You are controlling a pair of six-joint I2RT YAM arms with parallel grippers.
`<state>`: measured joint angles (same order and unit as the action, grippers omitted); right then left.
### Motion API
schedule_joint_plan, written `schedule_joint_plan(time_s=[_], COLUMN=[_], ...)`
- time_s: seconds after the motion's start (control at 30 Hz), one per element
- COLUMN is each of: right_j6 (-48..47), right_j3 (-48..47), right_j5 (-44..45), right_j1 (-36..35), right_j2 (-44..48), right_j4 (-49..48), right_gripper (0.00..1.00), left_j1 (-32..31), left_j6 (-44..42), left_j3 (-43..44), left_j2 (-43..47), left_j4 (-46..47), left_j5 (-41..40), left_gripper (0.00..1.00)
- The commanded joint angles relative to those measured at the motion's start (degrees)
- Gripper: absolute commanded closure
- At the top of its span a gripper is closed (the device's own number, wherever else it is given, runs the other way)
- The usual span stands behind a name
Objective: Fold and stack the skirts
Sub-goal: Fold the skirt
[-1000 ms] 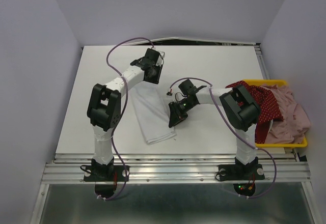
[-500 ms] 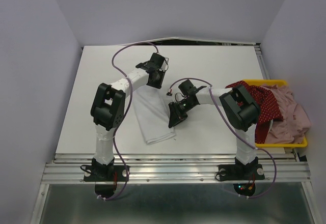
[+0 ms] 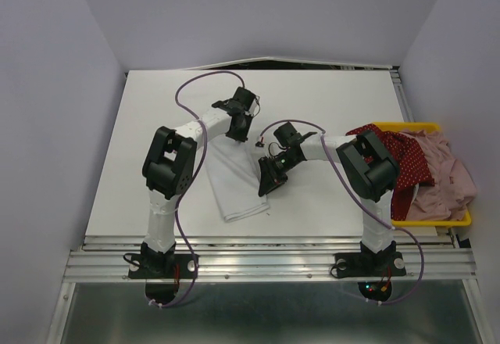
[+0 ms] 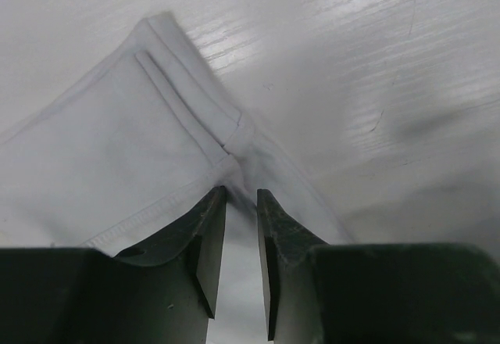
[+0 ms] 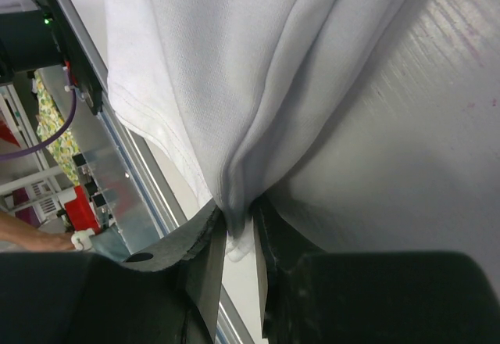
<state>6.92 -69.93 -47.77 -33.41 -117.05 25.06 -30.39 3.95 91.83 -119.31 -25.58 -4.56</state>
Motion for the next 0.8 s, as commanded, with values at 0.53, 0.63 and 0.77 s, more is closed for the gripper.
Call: schedule_joint_plan(time_s=[0.53,0.63,0.77], right_j6=[-1.7,-1.6,-1.7], right_j3=[1.4,1.5,1.7], right_j5=[4.2,4.2,4.2], right_j1=[-0.7,-0.7,-1.7], right_j2=[-2.6,-2.4,-2.2], right_j4=[-0.6,-0.7,-0.8], right_gripper=[0.77,0.77,0.78], left_j1=[-0.3,-0.3,-0.3], left_j6=[-0.8,-0.4,-0.4], left_j3=[1.9,2.5,5.0], left_j2=[2.9,4.6,4.3], left_j4=[-0.5,-0.4,-1.0], left_j5=[4.0,4.2,4.3], left_gripper=[1.0,1.0,1.0])
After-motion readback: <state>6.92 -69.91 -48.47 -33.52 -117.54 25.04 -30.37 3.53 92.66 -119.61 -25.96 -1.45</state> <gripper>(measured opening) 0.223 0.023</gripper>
